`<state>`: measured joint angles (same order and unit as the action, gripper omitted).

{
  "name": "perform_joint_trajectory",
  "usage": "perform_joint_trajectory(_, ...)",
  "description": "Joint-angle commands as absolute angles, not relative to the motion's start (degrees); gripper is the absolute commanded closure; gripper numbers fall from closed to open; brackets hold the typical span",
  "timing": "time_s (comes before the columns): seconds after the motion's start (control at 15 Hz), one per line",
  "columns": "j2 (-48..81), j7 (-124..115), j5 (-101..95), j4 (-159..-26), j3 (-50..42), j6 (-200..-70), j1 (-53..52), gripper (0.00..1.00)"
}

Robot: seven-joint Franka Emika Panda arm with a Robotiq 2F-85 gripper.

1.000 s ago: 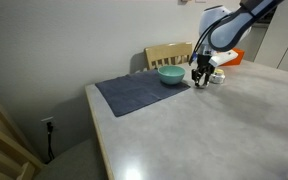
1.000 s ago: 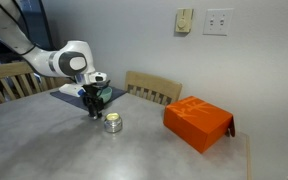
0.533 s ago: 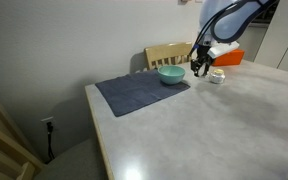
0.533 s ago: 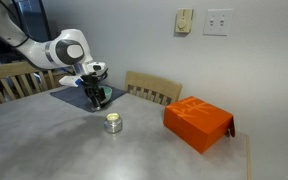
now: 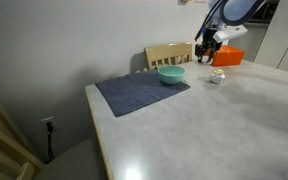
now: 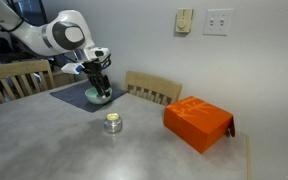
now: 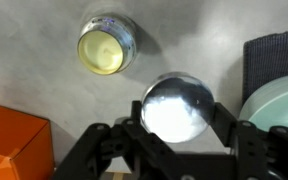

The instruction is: Put the lid on the silver object, remove it, then put it back again.

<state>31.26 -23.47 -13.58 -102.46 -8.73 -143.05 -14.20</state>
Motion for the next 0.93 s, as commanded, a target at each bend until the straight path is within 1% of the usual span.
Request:
perform_joint_trajectory(0.0, 27.39, -23.38, -12.26, -105.80, -8.03, -144.08, -11.45, 0.56)
perform_joint_trajectory(0.4, 26.15, -24.12, -6.51, -106.06, -7.59, -141.38, -7.63, 0.56)
perform_joint_trajectory(0.87, 28.17, -23.49, -1.63, -106.33, -7.36, -139.34, -4.92, 0.56)
